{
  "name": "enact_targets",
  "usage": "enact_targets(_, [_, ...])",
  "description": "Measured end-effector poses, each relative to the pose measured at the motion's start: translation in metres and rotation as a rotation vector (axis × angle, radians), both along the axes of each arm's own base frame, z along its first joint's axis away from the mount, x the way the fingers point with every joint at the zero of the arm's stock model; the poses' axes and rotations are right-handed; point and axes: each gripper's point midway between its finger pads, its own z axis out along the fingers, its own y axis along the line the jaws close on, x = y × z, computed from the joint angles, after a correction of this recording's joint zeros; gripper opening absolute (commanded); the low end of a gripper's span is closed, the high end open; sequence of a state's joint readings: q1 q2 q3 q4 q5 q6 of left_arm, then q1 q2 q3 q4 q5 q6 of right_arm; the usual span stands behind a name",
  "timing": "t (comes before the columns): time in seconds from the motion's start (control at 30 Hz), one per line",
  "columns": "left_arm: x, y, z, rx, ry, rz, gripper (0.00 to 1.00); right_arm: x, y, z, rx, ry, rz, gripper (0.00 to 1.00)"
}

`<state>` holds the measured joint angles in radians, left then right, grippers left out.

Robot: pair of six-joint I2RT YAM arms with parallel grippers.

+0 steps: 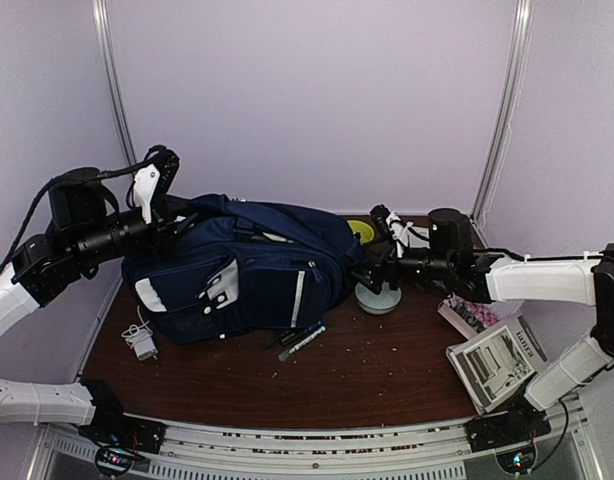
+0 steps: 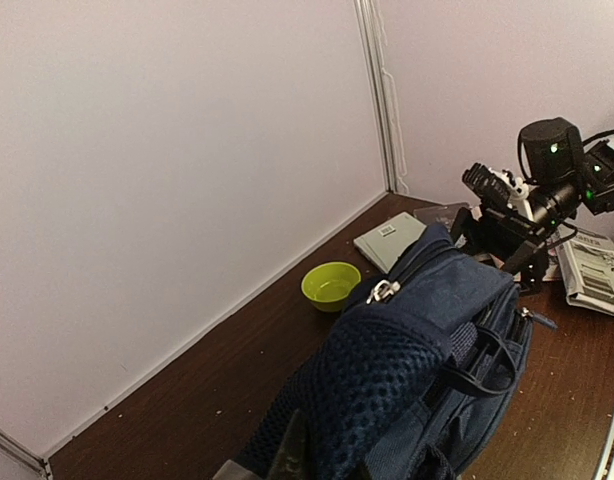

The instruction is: Pack the student bag

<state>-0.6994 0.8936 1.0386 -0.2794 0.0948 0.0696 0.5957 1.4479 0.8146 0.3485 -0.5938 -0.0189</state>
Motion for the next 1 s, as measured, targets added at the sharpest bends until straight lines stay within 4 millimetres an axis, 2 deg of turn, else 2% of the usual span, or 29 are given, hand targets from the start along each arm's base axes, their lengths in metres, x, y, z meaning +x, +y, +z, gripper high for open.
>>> enact_targets(0.07, [0.0, 0.0, 0.001, -0.001, -0.001, 0.0, 0.0, 0.008, 0.007, 0.001, 0.004, 0.004, 0.012, 0.67])
enact_targets(0.17, [-0.002, 0.002, 0.002, -0.005, -0.006, 0.0, 0.0, 0.015, 0.017, 0.006, 0.027, 0.013, 0.044, 0.26])
enact_targets(0.27, [-0.005, 0.005, 0.006, -0.012, -0.015, 0.002, 0.0, 0.019, 0.026, 0.012, 0.053, 0.028, 0.076, 0.0])
enact_targets(0.47, [-0.015, 0.015, 0.013, -0.028, -0.043, 0.012, 0.02, 0.013, 0.028, 0.031, 0.092, 0.017, 0.1, 0.0])
enact_targets(0.53, [-0.016, 0.02, 0.011, -0.019, -0.045, 0.029, 0.21, 0.009, 0.026, 0.044, 0.094, 0.003, 0.101, 0.0])
enact_targets(0.67, [-0.014, 0.026, 0.004, 0.034, -0.05, 0.056, 0.5, 0.004, 0.02, 0.08, 0.087, -0.049, 0.095, 0.0])
enact_targets(0.8, [-0.018, 0.02, -0.019, 0.12, 0.0, 0.017, 0.57, 0.001, 0.014, 0.128, 0.048, -0.158, 0.071, 0.0])
enact_targets(0.93, [-0.027, 0.004, -0.041, 0.216, 0.043, -0.054, 0.75, 0.002, 0.012, 0.177, -0.012, -0.295, 0.04, 0.0])
enact_targets(1.0, [-0.031, -0.007, -0.052, 0.262, 0.06, -0.099, 0.79, 0.0, 0.011, 0.198, -0.031, -0.355, 0.031, 0.0])
